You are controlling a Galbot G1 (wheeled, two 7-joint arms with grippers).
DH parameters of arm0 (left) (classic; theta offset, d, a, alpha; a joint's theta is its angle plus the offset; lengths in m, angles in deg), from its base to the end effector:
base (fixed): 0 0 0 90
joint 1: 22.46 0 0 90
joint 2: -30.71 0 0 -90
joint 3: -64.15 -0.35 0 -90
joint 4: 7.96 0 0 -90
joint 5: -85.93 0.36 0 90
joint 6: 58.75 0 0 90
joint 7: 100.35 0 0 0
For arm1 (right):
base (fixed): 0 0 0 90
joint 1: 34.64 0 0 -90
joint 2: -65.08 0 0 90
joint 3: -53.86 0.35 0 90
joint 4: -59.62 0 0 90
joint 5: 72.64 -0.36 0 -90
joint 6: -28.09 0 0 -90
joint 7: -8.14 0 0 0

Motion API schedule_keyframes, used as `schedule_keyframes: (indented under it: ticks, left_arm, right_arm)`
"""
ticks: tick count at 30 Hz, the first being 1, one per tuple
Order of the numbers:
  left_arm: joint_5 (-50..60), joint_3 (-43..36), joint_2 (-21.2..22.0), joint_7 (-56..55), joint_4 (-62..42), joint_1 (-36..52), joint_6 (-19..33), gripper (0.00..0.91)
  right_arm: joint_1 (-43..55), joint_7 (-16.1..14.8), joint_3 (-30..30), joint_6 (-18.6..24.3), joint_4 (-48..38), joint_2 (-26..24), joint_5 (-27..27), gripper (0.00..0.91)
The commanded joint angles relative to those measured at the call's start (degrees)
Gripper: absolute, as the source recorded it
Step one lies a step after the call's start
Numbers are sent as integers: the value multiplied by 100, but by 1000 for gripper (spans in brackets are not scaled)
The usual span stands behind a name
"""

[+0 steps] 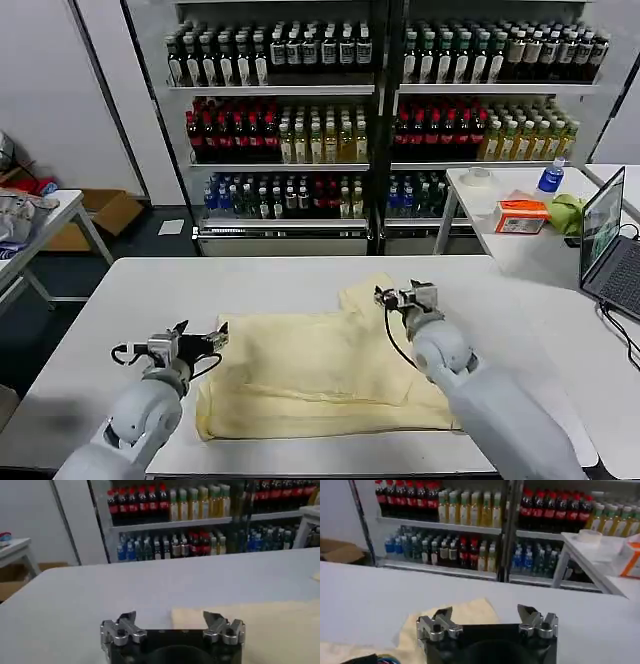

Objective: Fold and organize the clothes.

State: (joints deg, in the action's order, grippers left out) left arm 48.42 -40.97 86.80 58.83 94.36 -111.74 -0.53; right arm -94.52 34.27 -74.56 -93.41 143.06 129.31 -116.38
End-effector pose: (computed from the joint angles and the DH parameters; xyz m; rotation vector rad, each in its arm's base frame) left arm 0.3430 0.0763 -0.2736 0.0016 -2.6346 -0.1353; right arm 0.4676 0.0301 -0.2476 0.1474 -2.6591 0.1828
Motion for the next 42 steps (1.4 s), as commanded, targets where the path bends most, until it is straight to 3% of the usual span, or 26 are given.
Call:
schedule_keyframes:
  ticks: [1, 17, 18, 19, 22, 24, 27, 28, 30, 31, 42]
  left_arm:
    - [-270, -638, -71, -79, -1026, 1037, -40, 907]
    - [-374, -917, 105, 42, -1311, 1165, -71, 907]
    - [-373, -922, 108, 59, -1314, 1160, -70, 826]
    - [-374, -924, 111, 81, -1322, 1153, -65, 494]
    - [-390, -926, 138, 104, -1371, 1137, -23, 60]
    - [-389, -942, 156, 113, -1443, 1142, 18, 10]
    - [-400, -949, 188, 124, -1491, 1142, 13, 10]
    - [-414, -944, 205, 126, -1514, 1129, -1, 10]
    - [-447, -935, 221, 126, -1515, 1090, -23, 10]
    - [-447, -929, 221, 128, -1506, 1064, -24, 10]
    - [-567, -821, 143, 169, -1334, 843, -22, 10]
  right_arm:
    - [958, -34, -475, -21, -1427, 439, -23, 907]
    - [802, -9, -316, -35, -1964, 597, -45, 907]
    - [796, -13, -306, -33, -1979, 603, -47, 907]
    - [786, -19, -302, -33, -1996, 610, -47, 907]
    - [765, -71, -279, -15, -2089, 645, -42, 907]
    - [771, -145, -265, -13, -2152, 673, -53, 907]
    - [775, -214, -264, -19, -2202, 699, -96, 655]
    - [774, -280, -272, -38, -2222, 704, -154, 343]
    - [770, -315, -282, -54, -2247, 705, -188, 71]
    - [766, -380, -284, -72, -2259, 704, -223, 0]
    - [676, -546, -307, -135, -2138, 680, -388, 0]
